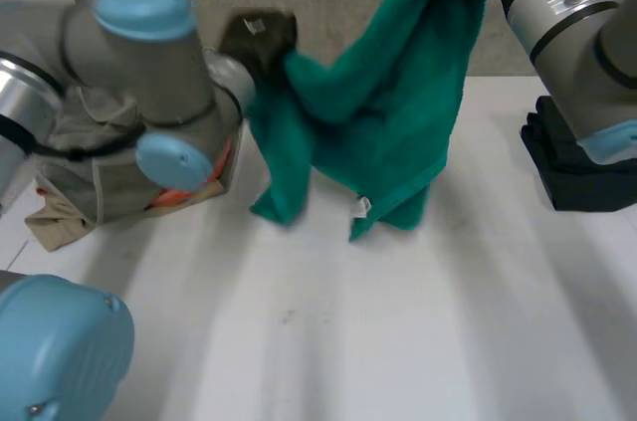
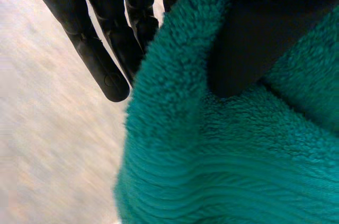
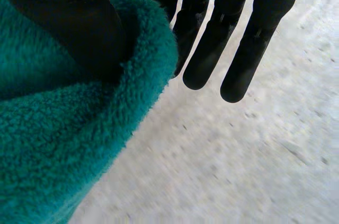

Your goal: Fold the laundry.

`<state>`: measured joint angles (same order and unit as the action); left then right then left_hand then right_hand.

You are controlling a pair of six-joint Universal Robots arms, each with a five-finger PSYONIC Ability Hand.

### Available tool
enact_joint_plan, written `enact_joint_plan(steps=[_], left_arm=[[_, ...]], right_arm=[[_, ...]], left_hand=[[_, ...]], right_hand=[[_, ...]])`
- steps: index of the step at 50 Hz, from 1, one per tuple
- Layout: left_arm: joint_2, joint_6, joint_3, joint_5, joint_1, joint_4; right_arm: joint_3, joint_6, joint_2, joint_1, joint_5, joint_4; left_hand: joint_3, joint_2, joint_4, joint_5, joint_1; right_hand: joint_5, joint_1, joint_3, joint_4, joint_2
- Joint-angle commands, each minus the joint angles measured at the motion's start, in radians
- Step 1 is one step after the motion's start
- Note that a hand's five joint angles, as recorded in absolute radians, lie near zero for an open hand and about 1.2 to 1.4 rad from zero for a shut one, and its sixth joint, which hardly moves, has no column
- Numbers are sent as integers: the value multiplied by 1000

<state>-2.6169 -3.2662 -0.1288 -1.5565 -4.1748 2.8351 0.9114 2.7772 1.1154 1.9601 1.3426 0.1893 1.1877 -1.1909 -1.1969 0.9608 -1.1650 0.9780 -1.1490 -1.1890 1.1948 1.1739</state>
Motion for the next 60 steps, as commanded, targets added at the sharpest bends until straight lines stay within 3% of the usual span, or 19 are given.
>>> enact_joint_plan(steps=[1, 5, 15, 20, 22, 24, 25, 26, 29, 36, 45, 48, 55, 60], left_arm=[[80, 8, 81, 59, -24, 17], [112, 19, -21, 50, -22, 9], [173, -16, -561, -95, -45, 36], [195, -104, -724, -108, -53, 53], [221, -148, -773, -105, -48, 49], [241, -176, -796, -109, -42, 41], [264, -199, -813, -111, -36, 32], [276, -210, -818, -112, -33, 29], [325, -249, -824, -122, -34, 12], [419, -297, -839, -120, -90, -9], [452, -369, -900, 10, -195, -74], [440, -375, -934, 55, -228, -74], [405, -382, -988, 104, -269, -59], [370, -401, -1017, 108, -295, 10]], right_arm=[[-40, -77, -62, 37, 99, 19], [38, -57, -68, 69, 81, 22], [434, -85, -77, 111, 30, 25], [520, -151, -120, 117, 21, 22], [523, -171, -137, 117, 18, 19], [518, -179, -143, 117, 17, 12], [505, -179, -144, 115, 15, 1], [494, -177, -143, 114, 18, -5], [443, -157, -126, 108, 21, -60], [316, -88, -75, 53, -2, -260], [159, -273, -134, -36, -16, -560], [158, -256, -146, -59, 4, -606], [262, -67, -146, -93, 13, -590], [394, 1, -147, -101, 12, -458]], left_hand=[[209, -205, -199, 261, -231], [209, -205, -199, 261, -231], [42, -39, -33, 94, -65], [-143, 146, 152, -91, 120], [-348, 351, 357, -296, 325], [-530, 533, 539, -478, 507], [-682, 685, 691, -630, 659], [-736, 739, 745, -684, 713], [-848, 851, 857, -795, 825], [-895, 898, 904, -843, 872], [-766, 769, 775, -714, 743], [-728, 731, 737, -676, 705], [-681, 684, 690, -628, 658], [-681, 684, 690, -628, 658]], right_hand=[[244, -247, -207, 201, 222], [244, -247, -207, 201, 222], [244, -247, -207, 201, 222], [244, -247, -207, 201, 222], [238, -241, -201, 195, 216], [-69, 66, 106, -111, -91], [-452, 448, 488, -494, -473], [-592, 588, 628, -634, -613], [-716, 713, 753, -758, -737], [-808, 804, 844, -850, -829], [-682, 678, 718, -724, -703], [-576, 573, 613, -618, -598], [-532, 528, 568, -574, -553], [-535, 531, 571, -577, -556]])
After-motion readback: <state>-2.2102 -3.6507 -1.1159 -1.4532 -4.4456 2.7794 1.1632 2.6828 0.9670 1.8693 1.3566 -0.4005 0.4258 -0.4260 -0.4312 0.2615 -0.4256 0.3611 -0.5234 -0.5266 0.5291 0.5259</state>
